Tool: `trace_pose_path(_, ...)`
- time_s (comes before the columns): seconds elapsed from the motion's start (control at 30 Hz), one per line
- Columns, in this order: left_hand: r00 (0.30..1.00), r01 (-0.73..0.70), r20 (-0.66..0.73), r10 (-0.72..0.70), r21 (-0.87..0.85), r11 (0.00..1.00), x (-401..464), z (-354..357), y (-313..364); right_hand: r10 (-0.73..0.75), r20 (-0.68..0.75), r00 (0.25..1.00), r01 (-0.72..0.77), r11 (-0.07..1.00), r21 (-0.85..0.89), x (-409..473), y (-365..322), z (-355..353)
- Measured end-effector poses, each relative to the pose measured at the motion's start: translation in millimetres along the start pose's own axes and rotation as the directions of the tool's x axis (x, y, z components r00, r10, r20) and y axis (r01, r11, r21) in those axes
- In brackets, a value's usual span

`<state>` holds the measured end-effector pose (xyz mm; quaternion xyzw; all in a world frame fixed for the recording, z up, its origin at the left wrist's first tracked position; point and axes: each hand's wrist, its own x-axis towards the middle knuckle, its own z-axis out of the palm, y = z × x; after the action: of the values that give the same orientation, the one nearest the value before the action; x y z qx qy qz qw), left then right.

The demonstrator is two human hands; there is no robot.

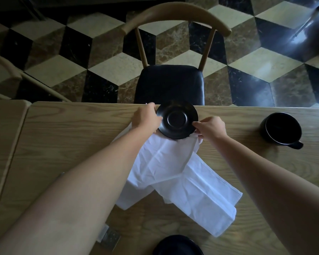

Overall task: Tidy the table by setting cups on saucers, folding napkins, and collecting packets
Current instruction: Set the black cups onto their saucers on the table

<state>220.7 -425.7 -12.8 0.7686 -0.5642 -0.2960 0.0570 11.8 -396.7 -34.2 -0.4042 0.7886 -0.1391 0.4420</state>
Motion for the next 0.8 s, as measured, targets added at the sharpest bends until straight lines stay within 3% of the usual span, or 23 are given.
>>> trace_pose_path(0.07, 0.997, -0.062, -0.048, 0.061, -0.014, 0.998, -16.4, -14.4, 1.7, -0.054, -0.05, 0.997, 0.057, 0.997, 0.051, -14.4, 1.3, -5.8)
trace_pose_path(0.13, 0.988, -0.112, -0.118, 0.099, -0.112, 0.987, -49.4, -27.2, -9.6, -0.197, -0.153, 0.968, 0.191, 0.98, -0.049, -44.0, 7.2, -7.3)
trace_pose_path(0.23, 0.978, -0.083, -0.209, 0.02, -0.295, 0.952, -122.4, -27.8, -55.4, -0.35, -0.202, 0.915, 0.335, 0.936, -0.108, -115.3, 22.4, 11.7)
trace_pose_path(0.37, 0.947, 0.194, -0.132, -0.293, -0.494, 0.848, -233.6, -16.1, -140.7, -0.356, 0.107, 0.928, 0.364, 0.929, -0.065, -215.3, 43.6, 74.7)
trace_pose_path(0.5, 0.787, 0.449, -0.184, -0.59, -0.485, 0.75, -311.2, -19.3, -227.0, -0.328, 0.295, 0.898, 0.368, 0.925, -0.091, -273.7, 51.3, 140.8)
trace_pose_path(0.6, 0.655, 0.528, -0.209, -0.726, -0.561, 0.638, -342.5, -27.8, -281.9, -0.283, 0.43, 0.857, 0.373, 0.917, -0.14, -300.3, 46.7, 183.4)
trace_pose_path(0.7, 0.524, 0.567, -0.141, -0.84, -0.678, 0.468, -357.4, -38.3, -323.7, -0.281, 0.55, 0.787, 0.467, 0.853, -0.232, -318.3, 39.2, 225.1)
trace_pose_path(0.8, 0.474, 0.553, -0.055, -0.879, -0.758, 0.346, -359.3, -45.8, -346.2, -0.269, 0.631, 0.727, 0.538, 0.794, -0.282, -326.5, 29.2, 263.1)
